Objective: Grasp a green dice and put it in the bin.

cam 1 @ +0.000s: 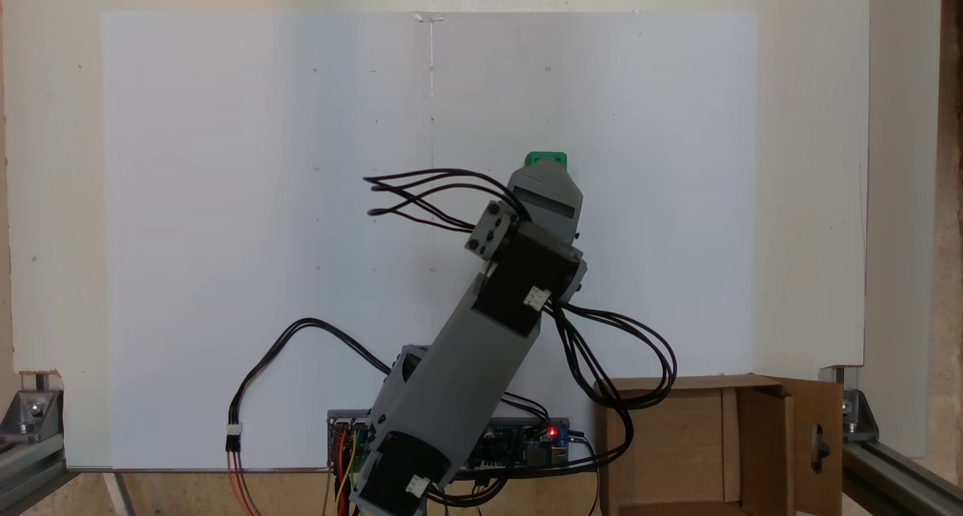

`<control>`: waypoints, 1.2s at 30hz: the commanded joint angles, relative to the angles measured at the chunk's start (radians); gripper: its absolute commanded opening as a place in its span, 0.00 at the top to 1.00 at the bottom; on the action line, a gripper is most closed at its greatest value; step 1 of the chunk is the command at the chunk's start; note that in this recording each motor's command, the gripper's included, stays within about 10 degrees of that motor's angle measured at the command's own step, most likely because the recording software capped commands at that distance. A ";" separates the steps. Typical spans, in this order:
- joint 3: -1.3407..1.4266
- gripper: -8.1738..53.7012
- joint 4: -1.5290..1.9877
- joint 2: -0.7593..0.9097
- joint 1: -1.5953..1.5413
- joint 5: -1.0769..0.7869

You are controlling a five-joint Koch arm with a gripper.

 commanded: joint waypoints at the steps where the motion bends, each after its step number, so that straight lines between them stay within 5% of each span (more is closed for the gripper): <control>1: -0.075 0.12 0.071 -0.014 0.032 -0.129; 36: -0.127 0.11 -0.137 -0.156 0.097 -0.416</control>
